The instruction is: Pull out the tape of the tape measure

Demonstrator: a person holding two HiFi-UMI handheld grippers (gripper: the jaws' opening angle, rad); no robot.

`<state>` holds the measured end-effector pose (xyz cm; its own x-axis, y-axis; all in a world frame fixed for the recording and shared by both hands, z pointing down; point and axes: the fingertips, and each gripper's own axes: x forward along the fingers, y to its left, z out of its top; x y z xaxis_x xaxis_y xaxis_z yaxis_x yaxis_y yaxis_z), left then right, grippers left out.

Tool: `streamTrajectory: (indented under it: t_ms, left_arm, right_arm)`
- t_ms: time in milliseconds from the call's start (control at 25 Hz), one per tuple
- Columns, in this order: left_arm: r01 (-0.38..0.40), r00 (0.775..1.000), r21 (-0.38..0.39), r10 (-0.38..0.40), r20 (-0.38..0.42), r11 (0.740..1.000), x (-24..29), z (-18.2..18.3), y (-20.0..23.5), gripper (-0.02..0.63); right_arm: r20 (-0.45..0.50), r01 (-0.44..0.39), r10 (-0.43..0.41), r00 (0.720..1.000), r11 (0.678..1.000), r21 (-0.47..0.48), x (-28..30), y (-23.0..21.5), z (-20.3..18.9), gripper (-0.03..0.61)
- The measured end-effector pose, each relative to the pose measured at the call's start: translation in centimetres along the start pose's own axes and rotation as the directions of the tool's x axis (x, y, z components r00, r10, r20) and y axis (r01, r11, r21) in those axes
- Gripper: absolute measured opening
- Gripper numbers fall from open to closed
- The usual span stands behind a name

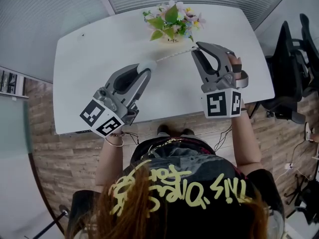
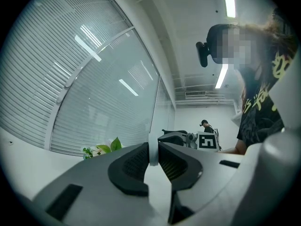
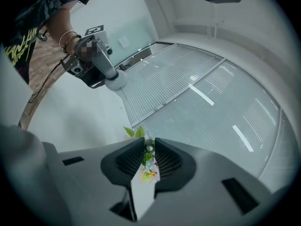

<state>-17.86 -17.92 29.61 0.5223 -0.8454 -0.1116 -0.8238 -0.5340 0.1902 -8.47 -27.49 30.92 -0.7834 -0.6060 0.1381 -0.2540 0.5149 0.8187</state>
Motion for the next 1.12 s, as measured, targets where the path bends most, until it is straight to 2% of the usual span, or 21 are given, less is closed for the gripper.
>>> streamTrajectory:
  t_ms: [600,1120]
  left_arm:
    - [0.038,0.999,-0.012,-0.038,-0.006,0.999,-0.4,0.0,0.4,0.061]
    - [0.064,0.998,-0.007,-0.064,-0.015,0.998,-0.8,0.2,0.5,0.06]
  right_arm:
    - [-0.003,0.01,-0.01,1.0,1.0,0.005,0.2,1.3,1.9,0.071]
    - [0.011,-0.013,0.013,1.0,1.0,-0.015,0.7,2.8,3.5,0.071]
